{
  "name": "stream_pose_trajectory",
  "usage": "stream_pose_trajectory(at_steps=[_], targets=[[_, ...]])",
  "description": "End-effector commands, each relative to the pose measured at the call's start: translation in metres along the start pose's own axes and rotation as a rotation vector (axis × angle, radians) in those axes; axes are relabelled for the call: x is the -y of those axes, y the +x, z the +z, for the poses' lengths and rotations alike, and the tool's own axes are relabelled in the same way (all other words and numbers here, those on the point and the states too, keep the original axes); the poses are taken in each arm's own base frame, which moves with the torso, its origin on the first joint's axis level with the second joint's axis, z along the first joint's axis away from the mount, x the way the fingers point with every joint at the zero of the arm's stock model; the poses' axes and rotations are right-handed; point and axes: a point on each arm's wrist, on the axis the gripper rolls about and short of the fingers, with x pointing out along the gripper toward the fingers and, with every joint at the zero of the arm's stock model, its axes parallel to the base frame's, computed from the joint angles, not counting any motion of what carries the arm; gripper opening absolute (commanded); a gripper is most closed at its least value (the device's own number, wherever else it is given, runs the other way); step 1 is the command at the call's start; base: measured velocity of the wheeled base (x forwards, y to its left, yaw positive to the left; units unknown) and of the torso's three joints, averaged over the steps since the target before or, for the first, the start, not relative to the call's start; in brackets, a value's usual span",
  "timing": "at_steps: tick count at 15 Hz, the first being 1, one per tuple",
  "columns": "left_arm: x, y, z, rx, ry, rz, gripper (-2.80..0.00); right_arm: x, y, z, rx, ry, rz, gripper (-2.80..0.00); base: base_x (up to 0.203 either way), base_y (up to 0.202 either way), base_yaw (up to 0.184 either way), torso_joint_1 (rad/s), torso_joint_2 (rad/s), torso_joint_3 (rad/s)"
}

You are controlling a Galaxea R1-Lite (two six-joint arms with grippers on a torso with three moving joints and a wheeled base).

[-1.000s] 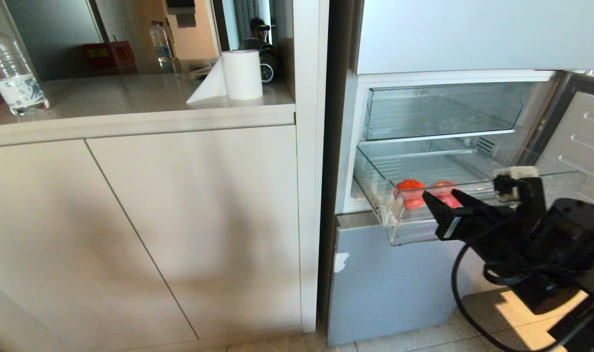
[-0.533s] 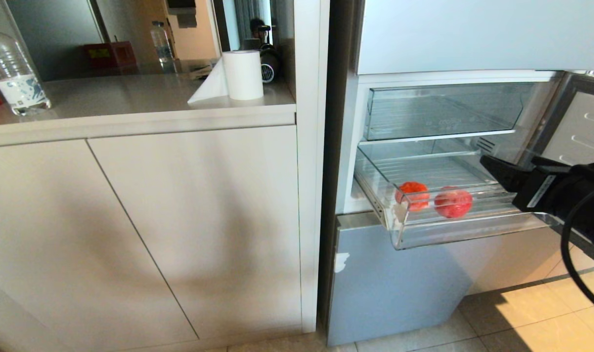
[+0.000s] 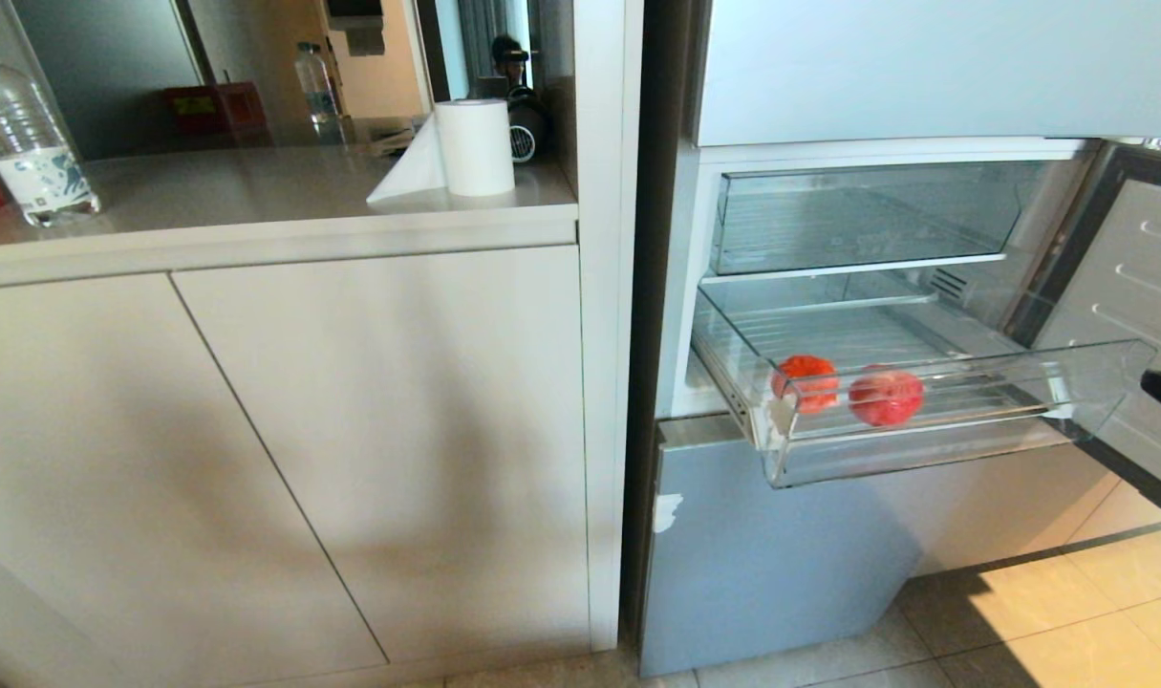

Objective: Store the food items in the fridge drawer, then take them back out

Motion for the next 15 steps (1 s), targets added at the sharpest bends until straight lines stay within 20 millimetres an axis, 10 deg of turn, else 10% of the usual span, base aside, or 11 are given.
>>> stream_pose_trajectory(at_steps=[1,5,10,11,15], targets=[[0.000,0.000,0.000,0.000,0.001,0.000,-2.80,0.007,-0.022,0.016,0.030,0.003,-0.001,-2.80,0.000,0.000,0.000,0.000,0.00,0.000],[0.000,0.000,0.000,0.000,0.001,-0.001,-2.80,-0.012,0.030,0.033,-0.118,-0.059,-0.018,-2.80,0.000,0.000,0.000,0.000,0.00,0.000],[0.000,0.000,0.000,0.000,-0.001,-0.001,-2.80,-0.037,0.152,0.042,-0.330,-0.132,-0.034,-2.80,0.000,0.000,0.000,0.000,0.00,0.000],[0.000,0.000,0.000,0.000,0.001,0.000,-2.80,-0.038,0.175,0.040,-0.358,-0.134,-0.039,0.00,0.000,0.000,0.000,0.000,0.00,0.000],[0.000,0.000,0.000,0.000,0.000,-0.001,-2.80,-0.028,0.247,0.035,-0.427,-0.128,-0.084,0.00,0.000,0.000,0.000,0.000,0.00,0.000]])
